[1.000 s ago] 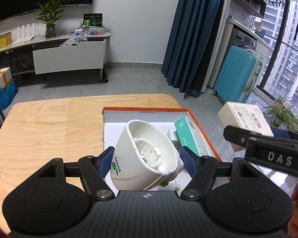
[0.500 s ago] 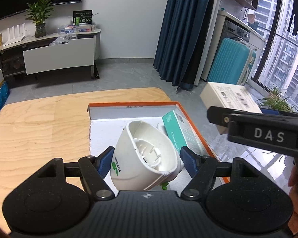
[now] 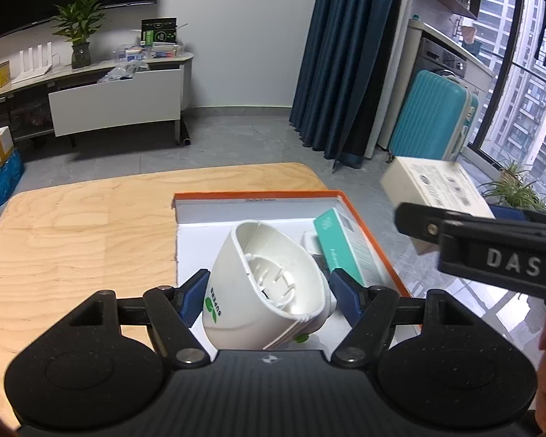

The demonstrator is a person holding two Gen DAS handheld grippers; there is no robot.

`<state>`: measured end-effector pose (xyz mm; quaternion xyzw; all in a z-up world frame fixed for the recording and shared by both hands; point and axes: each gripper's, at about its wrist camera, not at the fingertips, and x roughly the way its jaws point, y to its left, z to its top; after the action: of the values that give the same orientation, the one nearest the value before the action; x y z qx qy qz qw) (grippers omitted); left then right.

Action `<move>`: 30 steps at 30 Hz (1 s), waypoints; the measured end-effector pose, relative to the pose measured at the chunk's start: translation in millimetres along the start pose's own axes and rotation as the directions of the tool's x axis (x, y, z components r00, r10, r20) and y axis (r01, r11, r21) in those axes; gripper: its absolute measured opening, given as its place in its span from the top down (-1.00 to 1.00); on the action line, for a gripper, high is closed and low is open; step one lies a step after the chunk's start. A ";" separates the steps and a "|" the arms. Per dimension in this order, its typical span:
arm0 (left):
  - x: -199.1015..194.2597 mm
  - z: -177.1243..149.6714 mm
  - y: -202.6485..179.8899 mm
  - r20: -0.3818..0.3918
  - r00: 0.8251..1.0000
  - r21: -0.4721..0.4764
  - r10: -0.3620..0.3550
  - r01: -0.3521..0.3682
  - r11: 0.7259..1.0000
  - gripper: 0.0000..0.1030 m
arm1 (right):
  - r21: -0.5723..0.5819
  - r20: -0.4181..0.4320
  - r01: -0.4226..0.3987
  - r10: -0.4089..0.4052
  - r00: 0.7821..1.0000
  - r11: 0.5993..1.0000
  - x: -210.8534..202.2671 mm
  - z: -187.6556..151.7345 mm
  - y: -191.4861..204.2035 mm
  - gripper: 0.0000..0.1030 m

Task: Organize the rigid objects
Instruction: 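Lower the plug adapter with the left tool while the right tool lowers the small box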

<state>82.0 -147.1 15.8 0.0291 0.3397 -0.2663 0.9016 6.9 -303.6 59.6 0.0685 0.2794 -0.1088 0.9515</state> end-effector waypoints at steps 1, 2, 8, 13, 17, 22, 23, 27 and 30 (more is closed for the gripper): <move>0.6 0.8 1.7 0.000 1.000 -0.004 0.004 -0.004 1.000 -0.42 | 0.000 -0.001 0.000 0.000 1.000 1.000 0.5 0.1 0.7 -0.79; 0.4 1.5 3.2 0.001 1.000 -0.006 0.008 -0.008 1.000 -0.42 | -0.001 -0.003 0.000 0.000 1.000 1.000 1.2 0.1 1.5 -0.79; 0.8 6.8 11.3 0.010 1.000 -0.023 0.028 -0.028 0.999 -0.42 | -0.007 -0.003 -0.006 0.006 1.000 1.000 5.7 2.6 2.0 -0.79; 1.4 10.2 13.0 0.015 0.999 -0.028 0.031 -0.030 0.999 -0.42 | -0.014 -0.002 -0.006 0.006 1.000 1.000 8.3 4.2 2.7 -0.79; 2.7 10.7 14.2 0.019 0.999 -0.030 0.030 -0.029 0.999 -0.42 | -0.017 -0.004 -0.006 0.006 1.000 1.000 9.4 3.3 3.1 -0.79; 3.4 11.2 17.8 0.016 0.999 -0.039 0.038 -0.037 0.999 -0.42 | -0.018 -0.009 -0.011 0.011 1.000 1.000 11.0 0.8 1.9 -0.79; 3.7 11.4 18.3 0.016 0.999 -0.040 0.039 -0.038 0.998 -0.42 | -0.019 -0.010 -0.011 0.011 1.000 1.000 11.7 0.7 1.9 -0.79; 4.3 12.8 18.7 0.014 0.999 -0.042 0.044 -0.043 0.998 -0.42 | -0.021 -0.014 -0.012 0.012 1.000 1.000 12.4 1.3 0.7 -0.79; 5.2 14.3 20.1 0.012 0.999 -0.045 0.043 -0.042 0.998 -0.42 | -0.020 -0.015 -0.011 0.011 1.000 1.000 12.6 1.0 0.7 -0.79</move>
<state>103.9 -135.6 20.9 0.0145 0.3388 -0.2395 0.9097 18.0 -305.3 53.6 0.0611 0.2872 -0.1000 0.9507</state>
